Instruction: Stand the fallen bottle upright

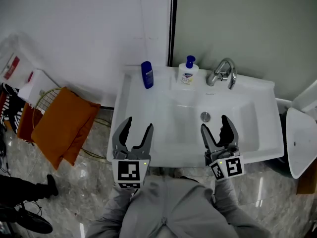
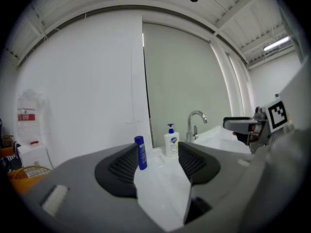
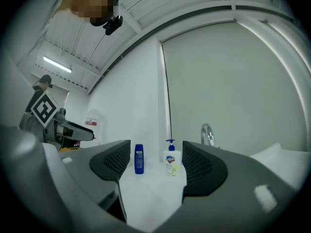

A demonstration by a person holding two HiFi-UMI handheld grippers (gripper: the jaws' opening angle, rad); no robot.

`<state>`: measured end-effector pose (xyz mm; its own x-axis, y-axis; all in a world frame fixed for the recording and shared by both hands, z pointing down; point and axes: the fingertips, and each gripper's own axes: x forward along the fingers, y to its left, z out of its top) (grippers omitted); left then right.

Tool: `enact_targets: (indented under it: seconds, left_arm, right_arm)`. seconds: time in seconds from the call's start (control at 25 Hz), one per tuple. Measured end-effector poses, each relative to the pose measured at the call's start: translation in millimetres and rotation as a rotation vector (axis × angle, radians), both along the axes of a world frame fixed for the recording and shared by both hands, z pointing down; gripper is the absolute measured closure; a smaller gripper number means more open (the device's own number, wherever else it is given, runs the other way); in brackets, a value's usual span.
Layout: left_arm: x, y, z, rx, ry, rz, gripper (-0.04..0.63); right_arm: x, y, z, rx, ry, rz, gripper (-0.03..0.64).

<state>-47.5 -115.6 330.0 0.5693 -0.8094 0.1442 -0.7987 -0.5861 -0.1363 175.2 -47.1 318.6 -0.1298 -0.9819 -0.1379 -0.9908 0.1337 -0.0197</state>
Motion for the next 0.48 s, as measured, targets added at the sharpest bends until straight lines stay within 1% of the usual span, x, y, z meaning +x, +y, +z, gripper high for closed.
enact_targets:
  seconds: [0.24,0.48]
  left_arm:
    - [4,3,2,0.008,0.008,0.008,0.291]
    - [13,3,-1,0.021,0.015,0.029,0.291]
  right_arm:
    - [18,27,6,-0.015,-0.012,0.071,0.295]
    - [28,37,10,-0.007,-0.043,0.120,0.295]
